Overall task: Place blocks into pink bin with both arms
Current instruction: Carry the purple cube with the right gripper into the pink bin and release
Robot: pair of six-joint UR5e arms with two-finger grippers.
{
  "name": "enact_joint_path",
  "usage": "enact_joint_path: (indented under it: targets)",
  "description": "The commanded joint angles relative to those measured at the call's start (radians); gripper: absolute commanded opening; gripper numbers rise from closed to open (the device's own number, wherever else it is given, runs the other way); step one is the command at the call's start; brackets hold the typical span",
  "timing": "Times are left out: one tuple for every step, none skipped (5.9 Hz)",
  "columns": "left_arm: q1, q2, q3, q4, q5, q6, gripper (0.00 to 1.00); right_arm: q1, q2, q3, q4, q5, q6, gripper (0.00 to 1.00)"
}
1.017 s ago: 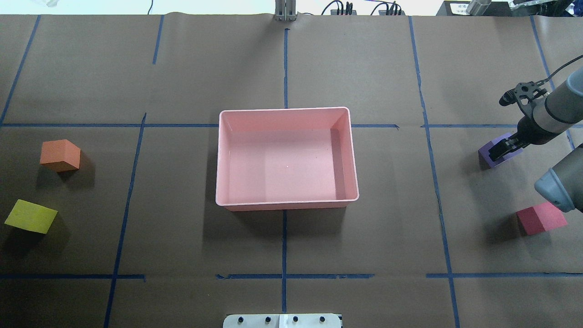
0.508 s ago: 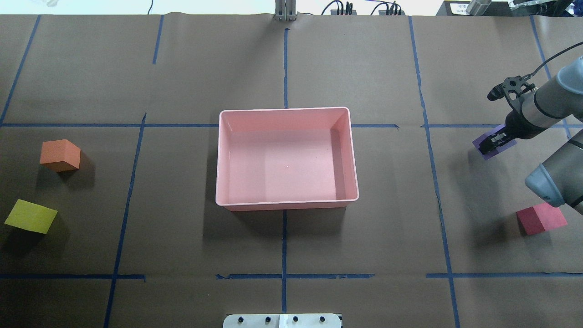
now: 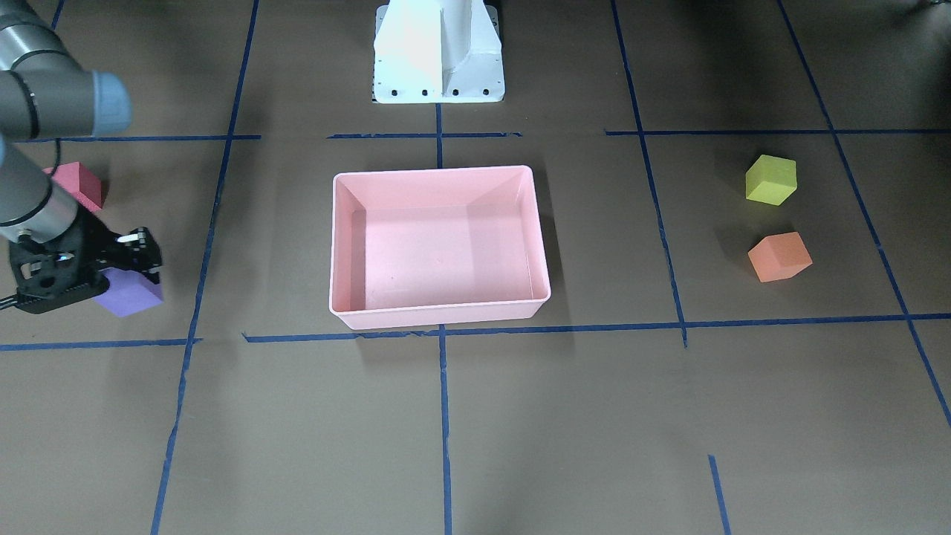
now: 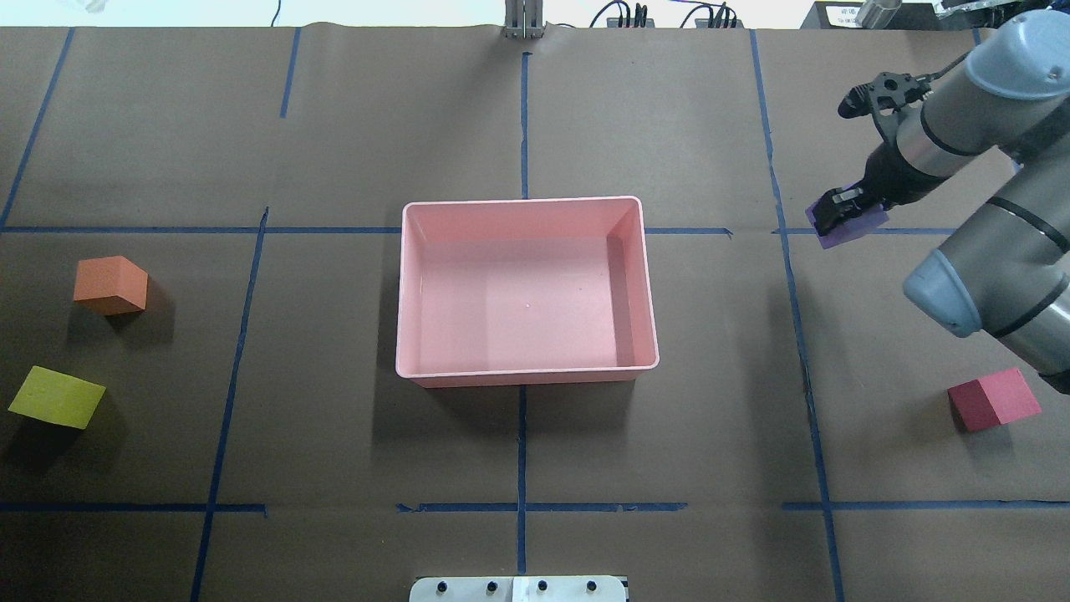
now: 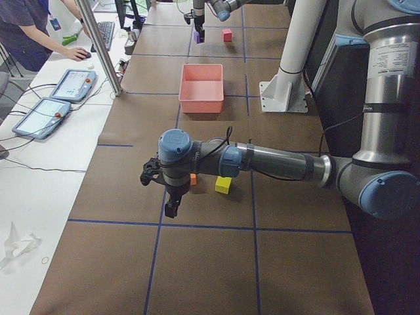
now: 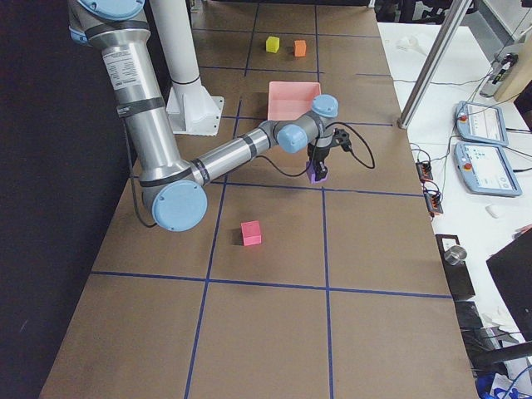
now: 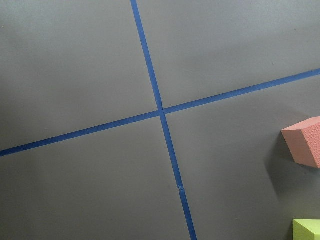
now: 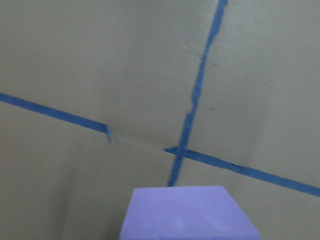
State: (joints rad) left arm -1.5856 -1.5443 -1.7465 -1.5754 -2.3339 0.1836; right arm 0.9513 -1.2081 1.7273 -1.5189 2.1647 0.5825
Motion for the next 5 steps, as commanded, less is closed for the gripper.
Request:
enact_joint_path:
  targets:
    - [0.009,0.000,0.010,-0.052,0.001,-0.001,1.00,-0.101,0.231,0.009,-0.177,-0.008,0.316,0.21]
    - [0.025,0.000,0.007,-0.055,-0.001,0.001,1.00,-0.193,0.357,-0.003,-0.248,-0.075,0.541,0.21]
    - [0.051,0.000,-0.007,-0.057,0.001,0.001,1.00,-0.262,0.451,-0.050,-0.266,-0.127,0.689,0.22]
    - [0.082,0.001,-0.008,-0.057,0.001,0.001,1.00,-0.314,0.560,-0.148,-0.265,-0.167,0.835,0.50]
    - [0.114,0.000,-0.010,-0.058,0.001,-0.001,1.00,-0.348,0.596,-0.176,-0.265,-0.210,0.877,0.99]
